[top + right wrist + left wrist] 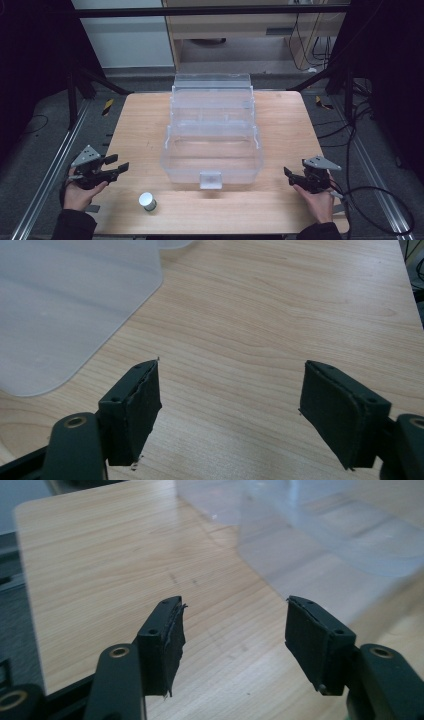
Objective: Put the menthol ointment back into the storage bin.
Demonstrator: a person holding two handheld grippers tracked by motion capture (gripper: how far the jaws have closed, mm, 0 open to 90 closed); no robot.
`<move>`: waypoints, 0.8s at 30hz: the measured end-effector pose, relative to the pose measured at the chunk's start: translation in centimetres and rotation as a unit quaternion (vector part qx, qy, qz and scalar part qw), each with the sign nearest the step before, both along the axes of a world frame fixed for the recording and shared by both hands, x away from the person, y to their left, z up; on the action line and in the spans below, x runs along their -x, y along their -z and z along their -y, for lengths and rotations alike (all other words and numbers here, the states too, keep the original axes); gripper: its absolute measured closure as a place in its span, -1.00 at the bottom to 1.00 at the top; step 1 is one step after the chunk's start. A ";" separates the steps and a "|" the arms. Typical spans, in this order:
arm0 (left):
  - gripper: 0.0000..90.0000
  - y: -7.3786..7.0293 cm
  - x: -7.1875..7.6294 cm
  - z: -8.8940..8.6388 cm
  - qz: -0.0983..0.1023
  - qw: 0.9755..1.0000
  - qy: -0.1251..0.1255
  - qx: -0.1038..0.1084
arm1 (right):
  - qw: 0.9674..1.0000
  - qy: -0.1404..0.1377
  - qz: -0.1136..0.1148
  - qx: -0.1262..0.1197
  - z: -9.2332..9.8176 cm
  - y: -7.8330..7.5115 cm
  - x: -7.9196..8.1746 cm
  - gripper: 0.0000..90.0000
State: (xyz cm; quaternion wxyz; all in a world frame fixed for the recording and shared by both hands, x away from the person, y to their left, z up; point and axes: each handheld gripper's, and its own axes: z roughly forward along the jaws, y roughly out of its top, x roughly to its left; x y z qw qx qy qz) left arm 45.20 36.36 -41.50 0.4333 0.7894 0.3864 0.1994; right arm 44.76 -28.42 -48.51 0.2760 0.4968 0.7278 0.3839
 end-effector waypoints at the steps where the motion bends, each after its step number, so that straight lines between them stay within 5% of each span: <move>1: -0.12 -0.3 0.0 0.0 0.004 1.000 0.009 -0.006 | 1.000 -0.001 -0.002 0.000 0.0 0.1 -0.1 -0.49; 6: -0.13 -1.6 -0.2 0.2 0.003 0.998 0.060 -0.035 | 1.000 -0.007 -0.005 -0.003 0.0 0.1 -0.1 -0.50; 13: -0.17 -3.3 -0.4 1.3 -0.010 0.988 0.136 -0.080 | 1.000 -0.008 -0.005 0.001 0.1 0.1 -0.1 -0.51; 14: -0.18 -3.3 -0.4 1.3 -0.010 0.988 0.136 -0.080 | 1.000 -0.008 -0.005 0.001 0.1 0.1 -0.1 -0.51; 23: -0.20 -5.0 -0.6 3.2 -0.032 0.965 0.206 -0.159 | 1.000 -0.003 -0.004 0.002 0.2 0.0 0.0 -0.52; 24: -0.20 -5.0 -0.6 3.2 -0.032 0.965 0.206 -0.159 | 1.000 -0.003 -0.004 0.002 0.2 0.0 0.0 -0.52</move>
